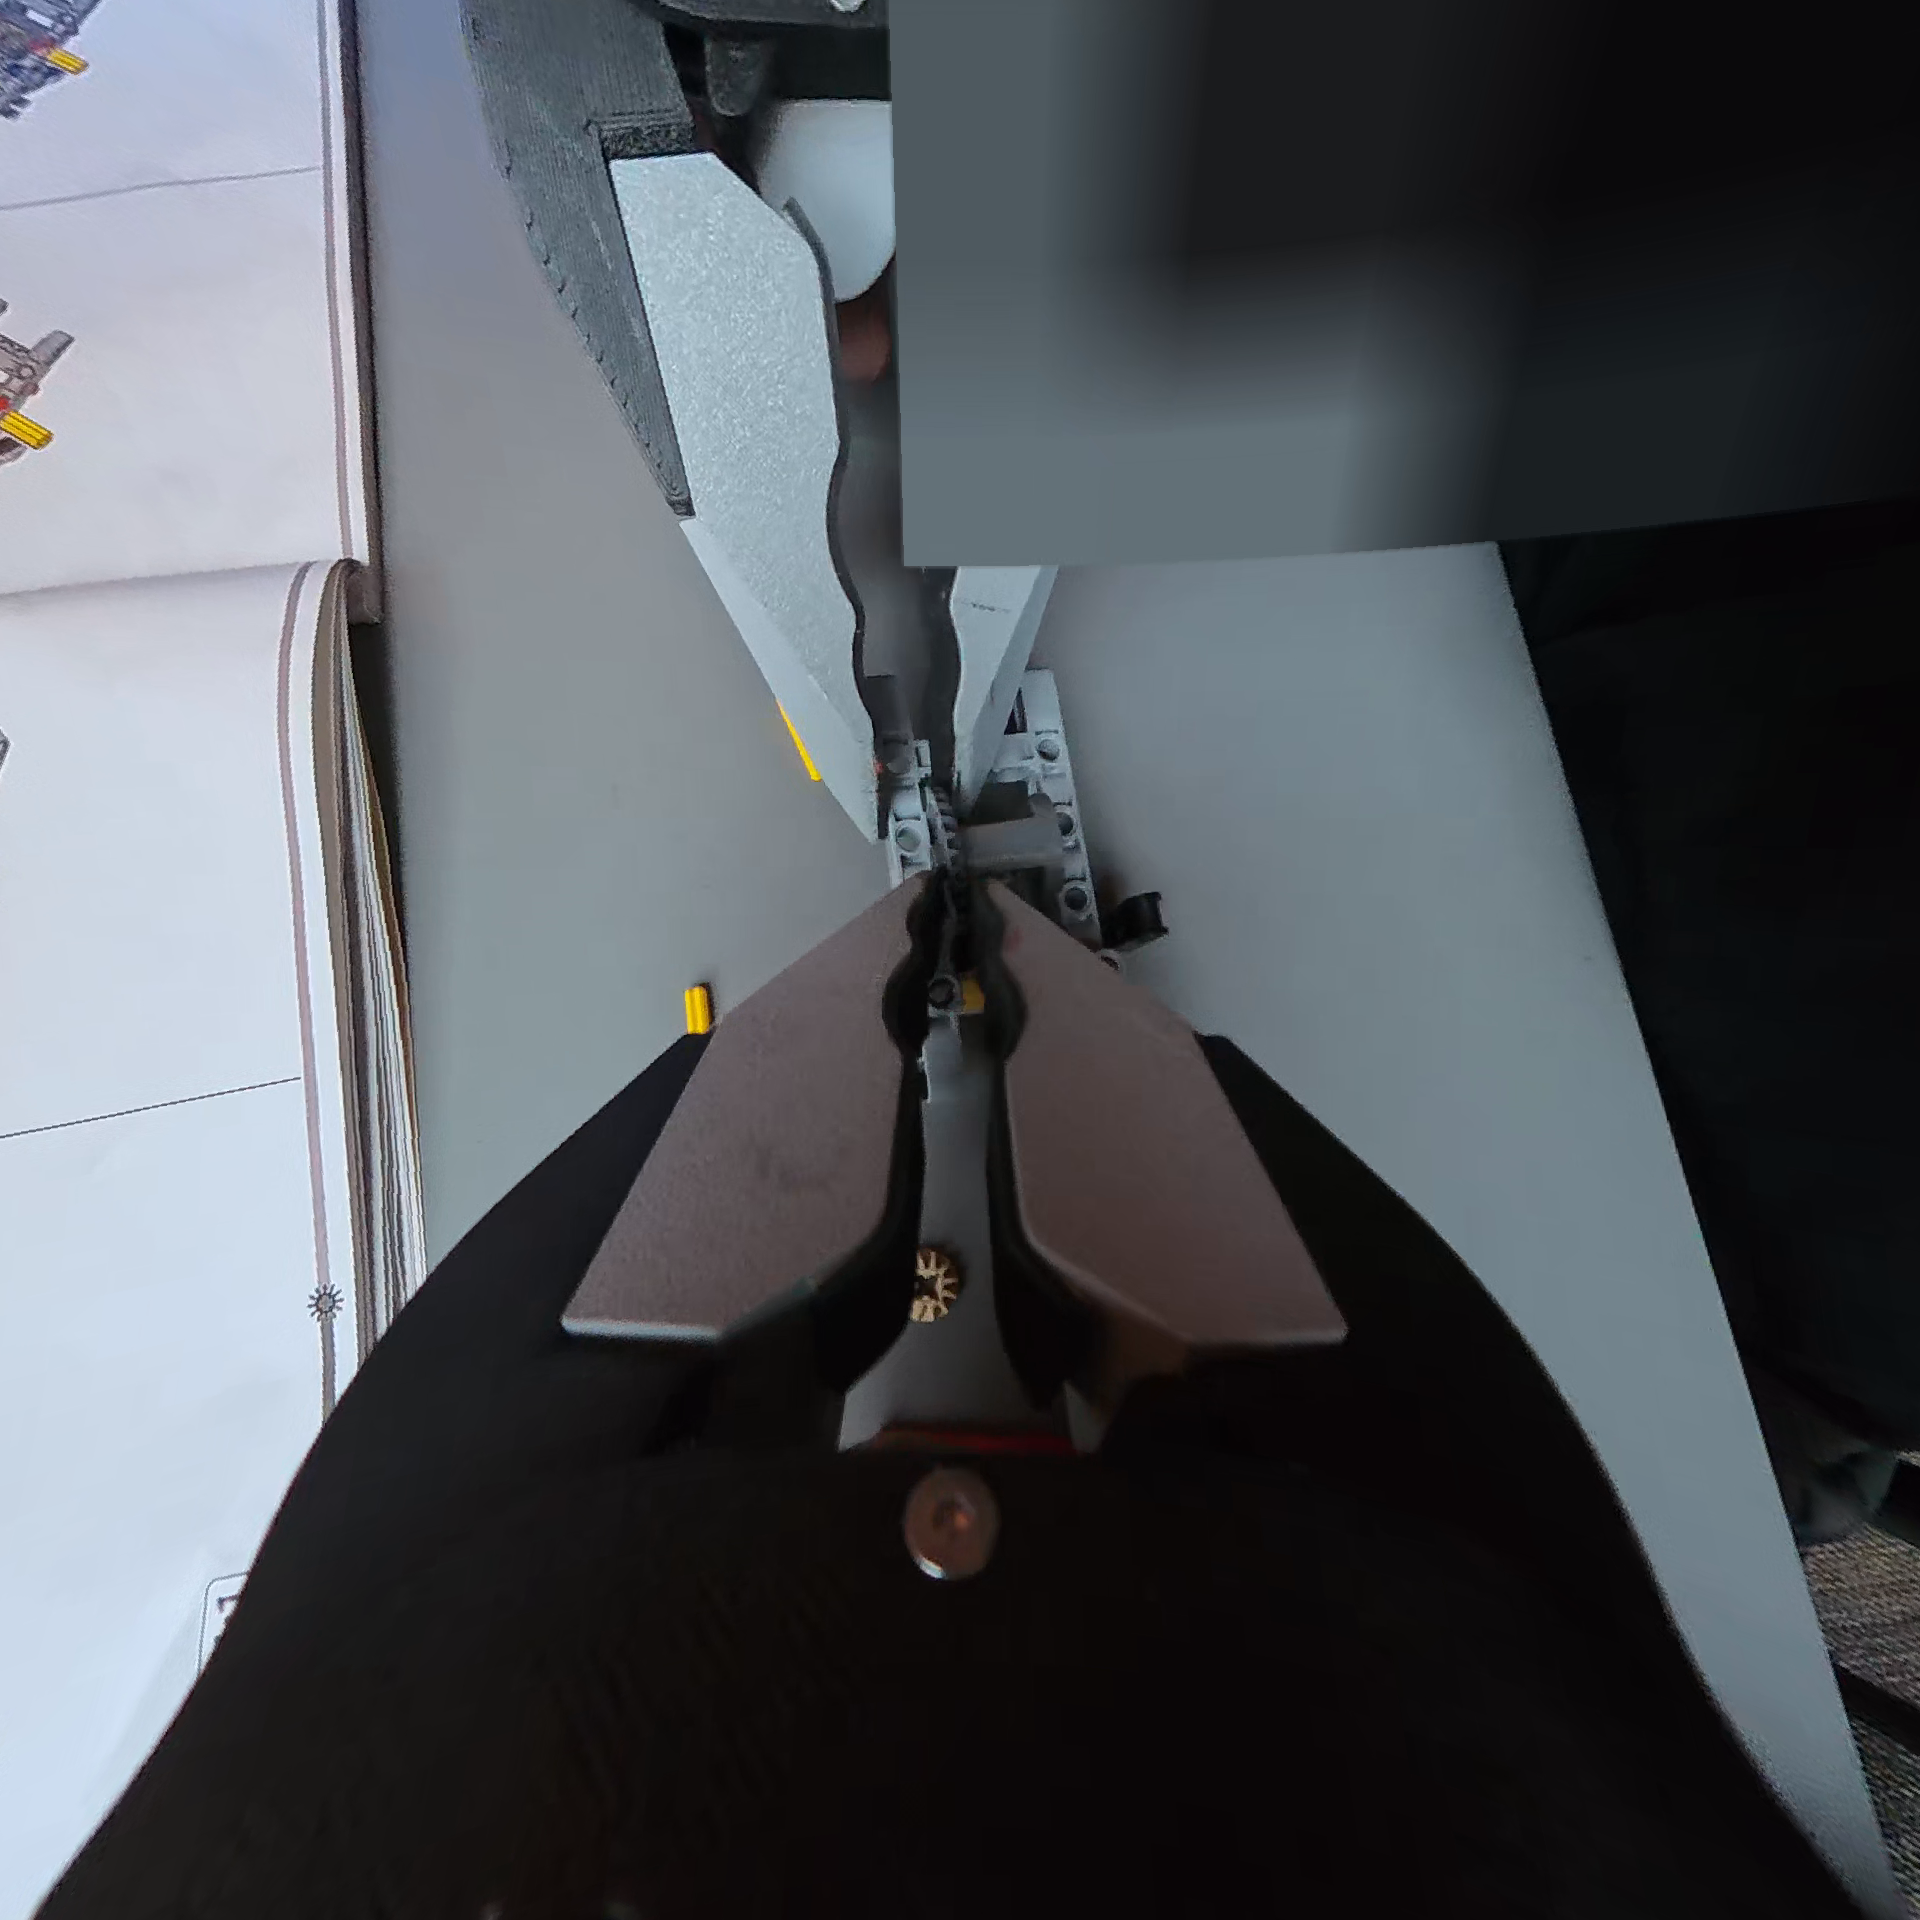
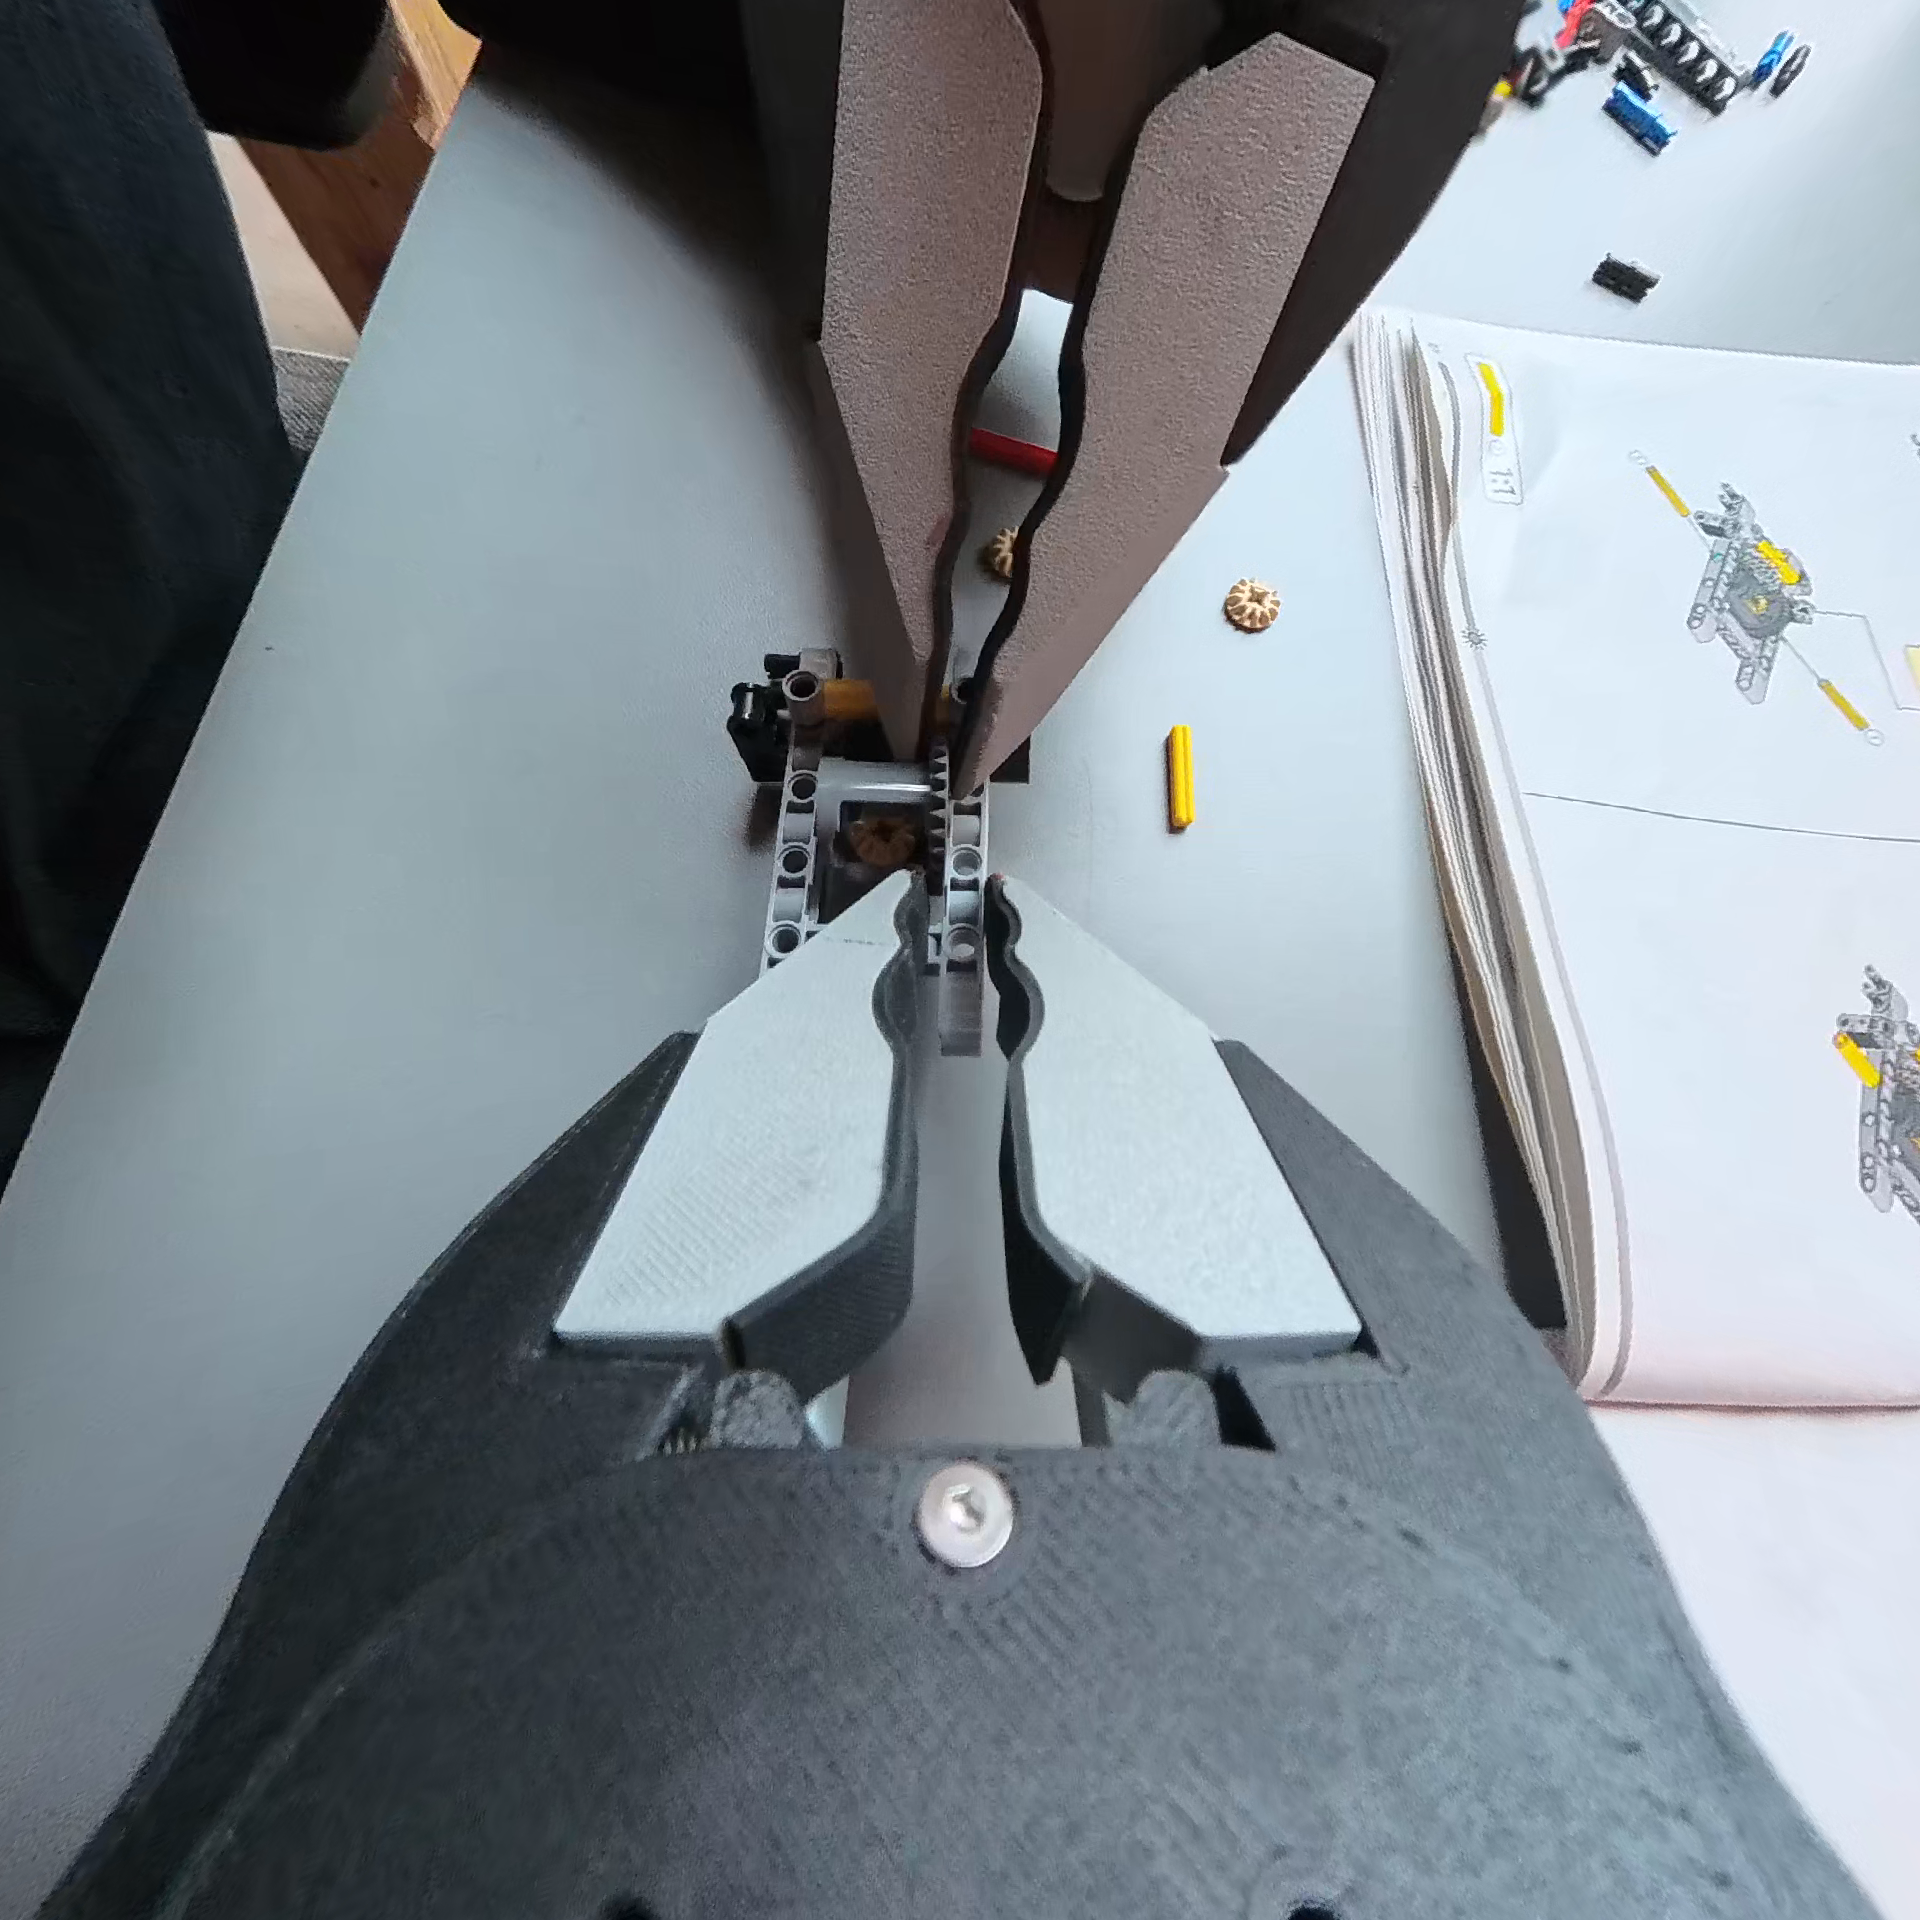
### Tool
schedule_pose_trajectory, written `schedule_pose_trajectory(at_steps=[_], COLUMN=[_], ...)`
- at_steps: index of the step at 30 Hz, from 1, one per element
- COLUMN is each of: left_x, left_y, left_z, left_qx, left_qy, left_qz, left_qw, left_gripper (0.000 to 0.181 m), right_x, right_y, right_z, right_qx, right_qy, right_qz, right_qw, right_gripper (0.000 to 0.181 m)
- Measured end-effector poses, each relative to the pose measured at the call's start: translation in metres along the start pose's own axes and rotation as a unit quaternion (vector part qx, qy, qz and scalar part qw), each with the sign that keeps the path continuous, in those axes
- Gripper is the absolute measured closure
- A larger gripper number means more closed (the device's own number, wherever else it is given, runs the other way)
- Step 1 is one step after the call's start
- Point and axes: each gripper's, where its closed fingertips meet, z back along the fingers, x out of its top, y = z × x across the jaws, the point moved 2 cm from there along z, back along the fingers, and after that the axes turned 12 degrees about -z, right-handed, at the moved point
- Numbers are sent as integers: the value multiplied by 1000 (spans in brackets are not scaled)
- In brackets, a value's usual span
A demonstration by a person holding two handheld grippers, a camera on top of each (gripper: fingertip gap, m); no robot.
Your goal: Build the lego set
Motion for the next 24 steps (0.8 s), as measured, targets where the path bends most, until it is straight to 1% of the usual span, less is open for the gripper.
schedule_pose_trajectory(at_steps=[4,8,15,24], left_x=[0,0,-1,-2], left_y=[-2,-3,-4,-4], left_z=[0,-3,-5,-5], left_qx=[-2,-1,-4,-10], left_qy=[-3,-6,-7,-9], left_qz=[-11,-22,-29,-15], left_qw=[1000,1000,1000,1000], left_gripper=[181,181,181,181], right_x=[-1,-3,-7,-8], right_y=[2,2,2,0], right_z=[0,0,0,5], right_qx=[6,29,38,42], right_qy=[-3,-7,-3,-7], right_qz=[-5,-30,-39,-36], right_qw=[1000,999,999,998], right_gripper=[174,174,172,170])
